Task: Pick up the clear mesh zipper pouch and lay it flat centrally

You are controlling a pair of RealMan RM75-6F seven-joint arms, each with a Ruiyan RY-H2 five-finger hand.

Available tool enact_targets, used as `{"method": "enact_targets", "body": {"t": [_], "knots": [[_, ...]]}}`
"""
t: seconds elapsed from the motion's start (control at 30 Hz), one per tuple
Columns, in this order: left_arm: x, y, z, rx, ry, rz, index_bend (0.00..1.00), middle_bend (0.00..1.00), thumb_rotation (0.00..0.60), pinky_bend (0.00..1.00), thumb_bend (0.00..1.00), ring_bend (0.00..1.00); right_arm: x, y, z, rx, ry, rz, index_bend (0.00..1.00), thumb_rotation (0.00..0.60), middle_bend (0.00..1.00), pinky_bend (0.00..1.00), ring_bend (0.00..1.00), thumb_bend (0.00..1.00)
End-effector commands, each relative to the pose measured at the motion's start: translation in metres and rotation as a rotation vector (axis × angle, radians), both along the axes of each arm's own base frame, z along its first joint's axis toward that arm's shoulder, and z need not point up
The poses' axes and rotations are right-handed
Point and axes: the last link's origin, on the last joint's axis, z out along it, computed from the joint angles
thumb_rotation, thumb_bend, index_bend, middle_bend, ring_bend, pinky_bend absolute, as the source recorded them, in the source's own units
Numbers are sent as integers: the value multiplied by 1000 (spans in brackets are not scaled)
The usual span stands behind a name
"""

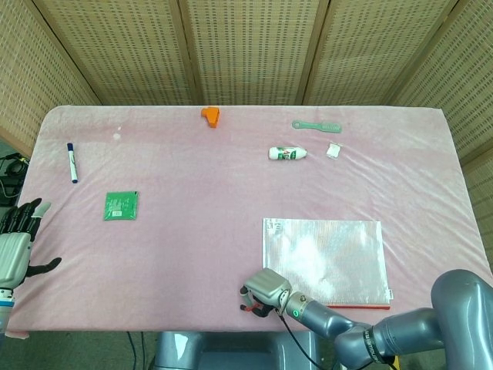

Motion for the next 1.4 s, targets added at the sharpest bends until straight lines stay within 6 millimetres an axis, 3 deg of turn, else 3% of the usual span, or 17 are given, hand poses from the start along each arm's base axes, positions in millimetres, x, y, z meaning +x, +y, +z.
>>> {"method": "enact_targets", "body": {"t": [0.03,0.4,0.83,1.0,1.4], "knots": [[0,0,0,0,-2,-1,0,0,600,0,0,0,0,-4,6,-23,-21,0,790,600,984,1000,935,1000],[0,0,2,0,-10,0,0,0,600,0,0,0,8,-21,41,-108,-147,-29,894,600,1000,1000,949,1000],[-2,0,4,1,-25,10,0,0,600,0,0,0,34,-50,94,-96,-340,-179,905,600,1000,1000,951,1000],[-2,0,4,1,-29,13,0,0,600,0,0,0,40,-57,105,-83,-372,-205,906,600,1000,1000,951,1000],[-4,1,9,9,-46,20,0,0,600,0,0,0,84,-71,136,-26,-488,-247,905,600,1000,1000,951,1000]]}}
